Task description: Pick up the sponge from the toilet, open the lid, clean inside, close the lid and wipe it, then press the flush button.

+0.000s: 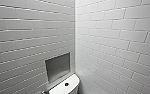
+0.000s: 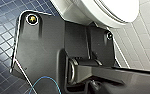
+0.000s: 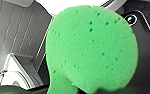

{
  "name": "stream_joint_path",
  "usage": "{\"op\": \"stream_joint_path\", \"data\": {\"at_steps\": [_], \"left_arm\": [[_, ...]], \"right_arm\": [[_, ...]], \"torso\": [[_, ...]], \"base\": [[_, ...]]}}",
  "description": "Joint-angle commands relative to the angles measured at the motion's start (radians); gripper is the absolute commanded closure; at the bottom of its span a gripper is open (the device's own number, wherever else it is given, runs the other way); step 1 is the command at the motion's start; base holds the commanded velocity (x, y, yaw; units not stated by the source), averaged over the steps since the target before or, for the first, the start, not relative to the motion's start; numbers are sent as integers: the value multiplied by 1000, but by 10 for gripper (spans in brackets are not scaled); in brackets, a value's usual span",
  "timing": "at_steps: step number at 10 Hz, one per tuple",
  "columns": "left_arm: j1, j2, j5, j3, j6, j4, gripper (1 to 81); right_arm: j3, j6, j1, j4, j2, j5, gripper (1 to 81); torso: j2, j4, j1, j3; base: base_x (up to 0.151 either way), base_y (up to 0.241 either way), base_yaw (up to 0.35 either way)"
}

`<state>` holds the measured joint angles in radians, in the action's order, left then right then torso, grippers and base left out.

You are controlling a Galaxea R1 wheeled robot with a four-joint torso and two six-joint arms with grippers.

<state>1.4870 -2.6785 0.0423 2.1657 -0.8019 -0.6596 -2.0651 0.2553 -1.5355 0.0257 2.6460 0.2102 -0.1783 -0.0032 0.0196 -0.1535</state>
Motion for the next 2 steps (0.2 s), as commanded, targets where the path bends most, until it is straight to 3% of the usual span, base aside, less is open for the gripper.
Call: {"op": "stream_joint_path", "data": {"at_steps": [1,2], "left_arm": [[-17,-64,-16,118,-3,-17,811],[0,-110,-19,178,-5,-15,811]], "right_arm": [[-21,2,44,5,11,-35,811],[-48,1,42,5,30,-35,811]], "torso": [[0,0,0,0],[0,0,0,0]], "base": [[0,0,0],[0,0,0]]}}
